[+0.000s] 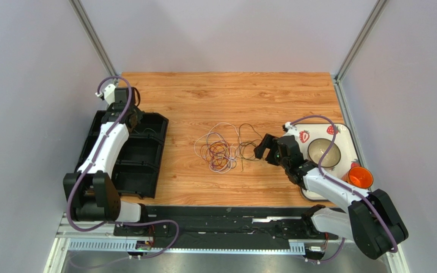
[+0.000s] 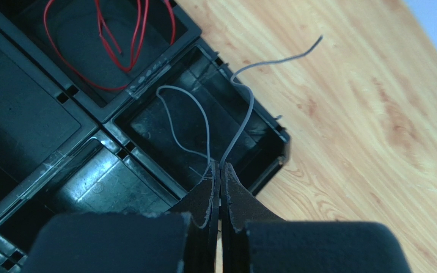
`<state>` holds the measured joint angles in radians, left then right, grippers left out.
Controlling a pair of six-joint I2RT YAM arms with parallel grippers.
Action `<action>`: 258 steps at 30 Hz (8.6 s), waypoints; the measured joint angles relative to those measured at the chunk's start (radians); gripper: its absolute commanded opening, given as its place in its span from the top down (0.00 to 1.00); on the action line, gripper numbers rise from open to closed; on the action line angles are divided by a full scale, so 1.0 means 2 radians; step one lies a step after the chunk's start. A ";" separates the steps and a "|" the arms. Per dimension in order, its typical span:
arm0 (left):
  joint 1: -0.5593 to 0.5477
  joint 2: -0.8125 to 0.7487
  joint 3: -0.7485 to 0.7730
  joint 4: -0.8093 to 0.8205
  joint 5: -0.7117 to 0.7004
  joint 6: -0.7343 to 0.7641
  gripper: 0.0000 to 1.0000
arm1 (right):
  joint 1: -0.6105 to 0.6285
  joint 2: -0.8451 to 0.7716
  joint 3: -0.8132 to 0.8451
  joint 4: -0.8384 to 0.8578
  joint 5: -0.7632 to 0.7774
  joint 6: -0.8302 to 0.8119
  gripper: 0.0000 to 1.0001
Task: Untangle the cables
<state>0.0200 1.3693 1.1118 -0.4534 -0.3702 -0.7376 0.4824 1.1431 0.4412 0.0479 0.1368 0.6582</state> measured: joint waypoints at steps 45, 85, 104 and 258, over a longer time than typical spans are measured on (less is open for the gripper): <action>0.013 -0.202 -0.036 -0.104 0.262 0.082 0.53 | 0.169 0.280 0.364 -0.235 0.034 0.002 0.22; 0.001 -0.342 -0.111 -0.160 0.300 0.164 0.56 | 0.216 0.075 0.550 -0.257 0.022 -0.056 1.00; 0.001 -0.352 -0.111 -0.156 0.305 0.164 0.55 | 0.199 0.068 0.636 -0.139 -0.044 -0.169 1.00; -0.411 0.120 -0.084 -0.040 0.038 0.065 1.00 | 0.129 0.130 0.113 -0.092 -0.049 -0.081 0.55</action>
<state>-0.8028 1.6085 0.9432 -0.5339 -0.2939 -0.6083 0.7410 1.4040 0.6662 -0.1368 0.0391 0.4957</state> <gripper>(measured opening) 0.007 0.454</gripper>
